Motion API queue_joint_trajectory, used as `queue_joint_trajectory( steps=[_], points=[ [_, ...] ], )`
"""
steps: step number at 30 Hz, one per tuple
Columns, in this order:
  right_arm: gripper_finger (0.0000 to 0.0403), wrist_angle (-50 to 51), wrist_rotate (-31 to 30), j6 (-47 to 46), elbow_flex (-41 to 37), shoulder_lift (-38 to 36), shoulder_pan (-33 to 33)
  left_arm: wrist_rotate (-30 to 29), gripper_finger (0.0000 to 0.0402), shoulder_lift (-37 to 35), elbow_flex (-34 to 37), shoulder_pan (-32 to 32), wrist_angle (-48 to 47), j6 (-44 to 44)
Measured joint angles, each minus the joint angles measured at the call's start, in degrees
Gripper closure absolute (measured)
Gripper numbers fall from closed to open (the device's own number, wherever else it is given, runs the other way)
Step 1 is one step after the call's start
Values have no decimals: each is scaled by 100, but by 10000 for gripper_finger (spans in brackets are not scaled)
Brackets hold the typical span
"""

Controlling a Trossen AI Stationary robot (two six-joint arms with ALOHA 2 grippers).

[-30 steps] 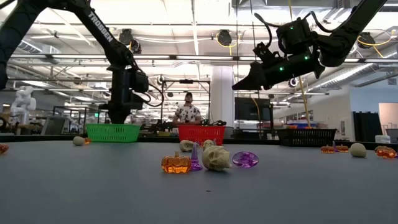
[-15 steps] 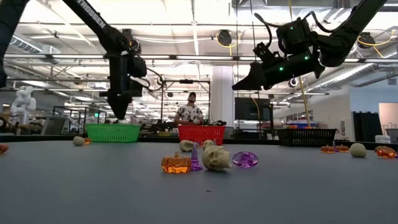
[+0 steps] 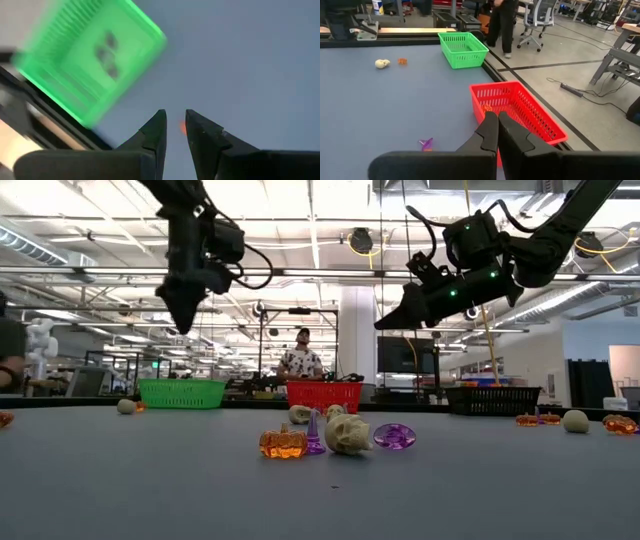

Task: Sort Halloween decoration
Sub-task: Put the orange pumpkin toy into the red bin

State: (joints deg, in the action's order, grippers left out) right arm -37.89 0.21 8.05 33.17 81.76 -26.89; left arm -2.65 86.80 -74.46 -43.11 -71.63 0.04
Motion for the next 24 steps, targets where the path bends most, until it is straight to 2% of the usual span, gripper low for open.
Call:
queue_joint_trajectory(
  steps=[2,6,12,15,19,24],
  points=[
    [403,0,0,2,0,0,0,134,324,-2,17,289,-429,-427],
    [403,0,-2,11,0,0,0,44,324,0,450,801,-424,-1223],
    [403,53,-2,15,0,0,0,-130,303,61,1517,1118,396,-2060],
    [403,49,-4,15,0,0,0,-221,272,52,1945,1231,808,-2272],
    [403,48,-4,15,0,0,0,-630,234,55,2286,1348,1115,-2469],
    [403,44,-4,15,0,0,0,-867,222,55,2456,1506,1361,-2514]
  ],
)
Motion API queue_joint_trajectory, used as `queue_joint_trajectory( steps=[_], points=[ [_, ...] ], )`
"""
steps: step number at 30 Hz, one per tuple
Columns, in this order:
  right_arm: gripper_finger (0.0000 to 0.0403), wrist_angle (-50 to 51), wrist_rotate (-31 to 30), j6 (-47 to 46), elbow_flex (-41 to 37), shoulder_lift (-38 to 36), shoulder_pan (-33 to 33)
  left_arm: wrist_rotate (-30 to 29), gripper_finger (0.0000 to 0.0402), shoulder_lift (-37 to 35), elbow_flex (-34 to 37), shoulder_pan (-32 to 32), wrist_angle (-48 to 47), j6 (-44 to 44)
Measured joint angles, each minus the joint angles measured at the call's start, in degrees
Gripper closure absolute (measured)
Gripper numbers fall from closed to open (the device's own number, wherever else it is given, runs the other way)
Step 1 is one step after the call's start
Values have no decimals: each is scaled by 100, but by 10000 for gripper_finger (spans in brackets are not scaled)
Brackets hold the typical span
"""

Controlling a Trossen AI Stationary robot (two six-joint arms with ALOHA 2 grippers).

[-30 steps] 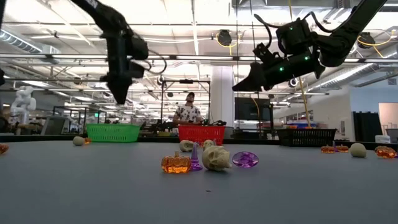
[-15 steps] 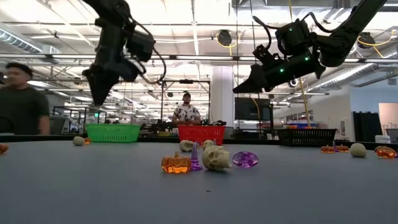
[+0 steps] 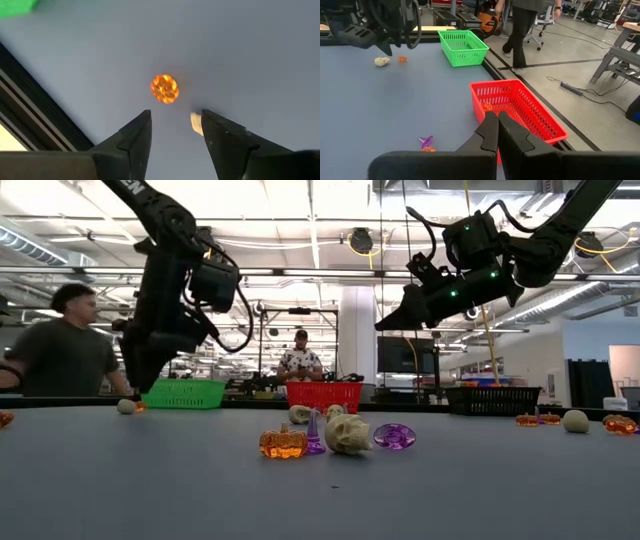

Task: Sort Halloween decoration
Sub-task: Put the orange pumpkin toy into the red bin

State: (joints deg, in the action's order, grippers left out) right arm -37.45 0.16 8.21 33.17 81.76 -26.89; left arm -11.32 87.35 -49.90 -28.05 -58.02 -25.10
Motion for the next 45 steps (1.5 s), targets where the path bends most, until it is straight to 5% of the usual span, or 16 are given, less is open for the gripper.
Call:
queue_joint_trajectory(
  steps=[5,45],
  points=[
    [403,0,0,0,0,0,0,-385,222,0,53,61,256,33],
    [403,5,-4,0,0,0,0,-707,245,682,384,229,440,-218]
  ],
)
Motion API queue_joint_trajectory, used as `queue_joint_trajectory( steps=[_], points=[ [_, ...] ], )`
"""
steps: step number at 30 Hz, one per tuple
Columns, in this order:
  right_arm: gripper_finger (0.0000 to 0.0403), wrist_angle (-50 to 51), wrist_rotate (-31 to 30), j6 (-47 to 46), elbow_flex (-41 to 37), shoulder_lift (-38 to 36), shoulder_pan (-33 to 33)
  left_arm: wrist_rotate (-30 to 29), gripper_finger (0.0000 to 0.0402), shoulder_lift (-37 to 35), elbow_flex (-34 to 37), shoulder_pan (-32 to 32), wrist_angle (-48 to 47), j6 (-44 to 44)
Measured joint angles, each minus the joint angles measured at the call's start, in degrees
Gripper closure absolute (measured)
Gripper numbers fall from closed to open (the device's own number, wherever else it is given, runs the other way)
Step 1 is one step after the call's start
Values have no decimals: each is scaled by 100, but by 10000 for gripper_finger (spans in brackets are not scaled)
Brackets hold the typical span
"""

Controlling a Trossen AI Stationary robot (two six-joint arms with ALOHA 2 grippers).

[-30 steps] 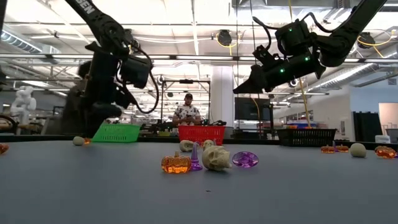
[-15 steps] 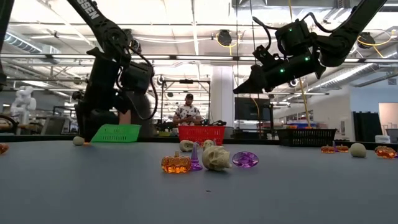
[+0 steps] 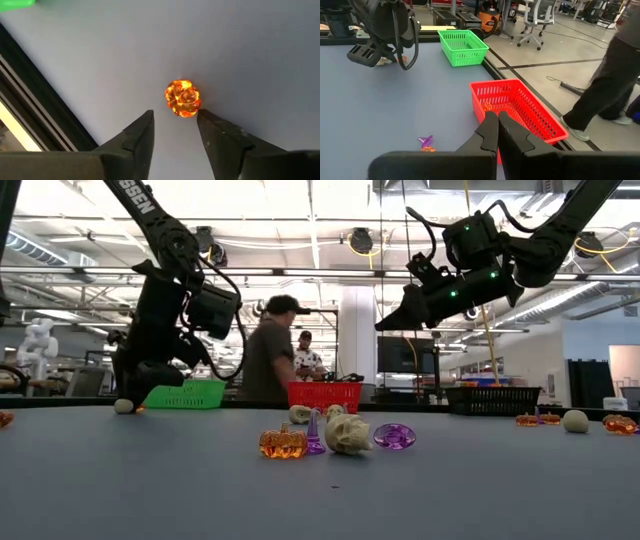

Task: Sort Halloween decoration
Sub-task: Put the orange pumpkin toy into the red bin

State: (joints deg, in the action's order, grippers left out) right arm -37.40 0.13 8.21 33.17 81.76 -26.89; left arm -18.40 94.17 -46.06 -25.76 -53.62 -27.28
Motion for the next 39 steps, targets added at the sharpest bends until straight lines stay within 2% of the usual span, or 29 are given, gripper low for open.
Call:
queue_joint_trajectory(
  steps=[5,23,27,35,39],
  points=[
    [403,0,2,-1,0,0,0,7,268,4,1,-2,100,108],
    [403,-2,2,-1,0,0,0,-250,273,33,-152,-19,-53,565],
    [403,-3,-1,0,0,0,0,-253,299,31,-222,-9,-90,817],
    [403,-1,-1,0,0,0,0,-170,387,26,-321,0,-117,1019],
    [403,-3,-1,0,0,0,0,-159,394,26,-322,0,-138,1086]
  ],
)
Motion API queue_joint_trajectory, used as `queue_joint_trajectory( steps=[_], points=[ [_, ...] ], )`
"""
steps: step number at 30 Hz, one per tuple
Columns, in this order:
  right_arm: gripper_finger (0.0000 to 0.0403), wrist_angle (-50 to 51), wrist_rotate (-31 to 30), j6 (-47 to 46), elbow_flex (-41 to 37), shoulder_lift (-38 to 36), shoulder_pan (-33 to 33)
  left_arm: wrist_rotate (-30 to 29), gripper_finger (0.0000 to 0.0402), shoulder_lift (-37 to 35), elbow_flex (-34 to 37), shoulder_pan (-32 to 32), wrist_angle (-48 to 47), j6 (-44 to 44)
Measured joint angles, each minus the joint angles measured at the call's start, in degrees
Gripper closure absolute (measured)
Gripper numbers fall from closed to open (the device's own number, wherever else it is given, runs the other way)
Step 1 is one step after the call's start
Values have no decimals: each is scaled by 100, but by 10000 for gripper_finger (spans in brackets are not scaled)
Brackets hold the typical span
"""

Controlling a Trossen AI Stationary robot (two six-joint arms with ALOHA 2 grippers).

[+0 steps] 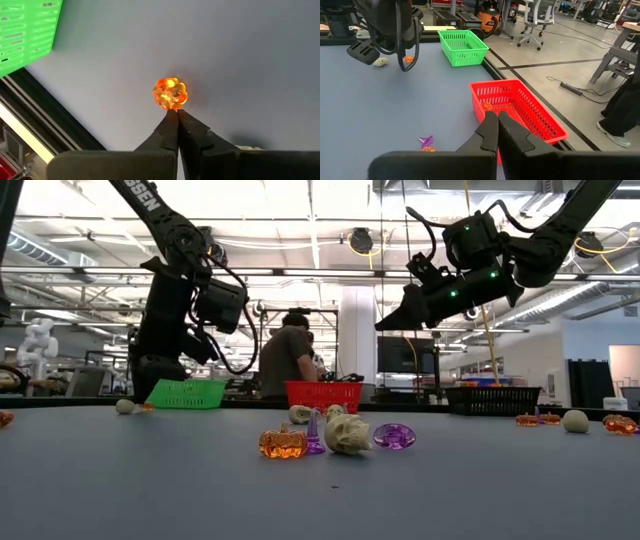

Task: Sort Halloween decoration
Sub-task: Put the orange pumpkin toy into the red bin

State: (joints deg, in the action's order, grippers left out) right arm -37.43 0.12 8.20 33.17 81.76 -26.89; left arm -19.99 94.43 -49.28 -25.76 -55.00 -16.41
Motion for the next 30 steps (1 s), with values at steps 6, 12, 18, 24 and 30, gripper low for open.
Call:
queue_joint_trajectory(
  steps=[6,12,18,24,30],
  points=[
    [403,2,2,0,0,0,0,37,365,-4,-2,0,-49,29],
    [403,2,1,0,0,0,0,148,308,-7,-2,2,-162,-20],
    [403,0,2,-2,0,0,0,29,258,-11,-7,171,-78,-71],
    [403,0,0,-2,0,0,-2,-213,249,-11,-7,549,358,305],
    [403,-2,2,-2,0,0,-2,-613,249,170,-9,608,309,369]
  ],
)
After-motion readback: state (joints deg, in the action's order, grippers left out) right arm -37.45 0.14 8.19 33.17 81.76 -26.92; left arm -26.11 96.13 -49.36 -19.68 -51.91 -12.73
